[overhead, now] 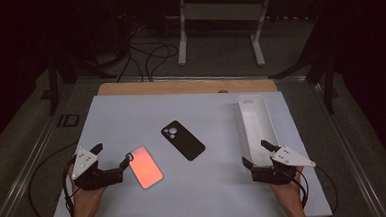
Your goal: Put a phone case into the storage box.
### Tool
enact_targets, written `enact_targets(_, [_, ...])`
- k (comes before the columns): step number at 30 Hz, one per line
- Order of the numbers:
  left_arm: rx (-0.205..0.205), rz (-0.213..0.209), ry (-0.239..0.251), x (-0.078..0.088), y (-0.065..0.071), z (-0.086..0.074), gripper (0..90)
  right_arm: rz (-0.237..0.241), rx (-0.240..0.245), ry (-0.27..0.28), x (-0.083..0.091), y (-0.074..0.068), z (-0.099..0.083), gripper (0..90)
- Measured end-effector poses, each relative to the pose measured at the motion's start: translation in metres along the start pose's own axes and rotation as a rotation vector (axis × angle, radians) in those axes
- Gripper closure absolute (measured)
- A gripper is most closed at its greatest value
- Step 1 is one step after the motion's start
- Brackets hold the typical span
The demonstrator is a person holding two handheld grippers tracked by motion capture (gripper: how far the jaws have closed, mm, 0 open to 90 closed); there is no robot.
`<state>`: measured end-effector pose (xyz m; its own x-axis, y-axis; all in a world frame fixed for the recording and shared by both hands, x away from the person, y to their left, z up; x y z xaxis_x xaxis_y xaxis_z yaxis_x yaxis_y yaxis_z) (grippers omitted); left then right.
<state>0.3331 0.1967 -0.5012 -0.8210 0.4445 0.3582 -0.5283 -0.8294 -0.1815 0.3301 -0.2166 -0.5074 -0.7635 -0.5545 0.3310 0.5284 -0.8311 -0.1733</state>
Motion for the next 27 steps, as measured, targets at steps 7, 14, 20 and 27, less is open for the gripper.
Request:
enact_targets(7, [-0.006,-0.030,-0.026,-0.009,0.012,0.000,5.2,0.001,-0.003,0.003,0.000,-0.001,0.000,10.8])
enact_targets(14, [-0.006,-0.097,-0.065,-0.021,0.030,-0.003,15.9,0.001,-0.004,0.003,0.000,-0.002,0.000,10.8])
enact_targets(20, [-0.034,-0.148,-0.119,-0.036,0.052,-0.007,29.6,0.002,-0.004,0.002,0.000,-0.003,0.000,10.8])
enact_targets(27, [-0.063,-0.211,-0.182,-0.051,0.075,-0.013,50.7,0.003,-0.004,0.004,-0.002,-0.003,0.000,10.8])
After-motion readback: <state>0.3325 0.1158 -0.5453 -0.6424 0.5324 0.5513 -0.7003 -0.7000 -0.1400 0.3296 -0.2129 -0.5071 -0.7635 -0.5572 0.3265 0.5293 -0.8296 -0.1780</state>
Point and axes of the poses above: each handheld gripper's, and its own axes: x roughly backward along the jaws, z roughly out of its top, y roughly to its right, the point moved 10 cm from there along -x, roughly forward along the jaws, and after that the axes turned 13 degrees about -x, right-handed, at the moved point
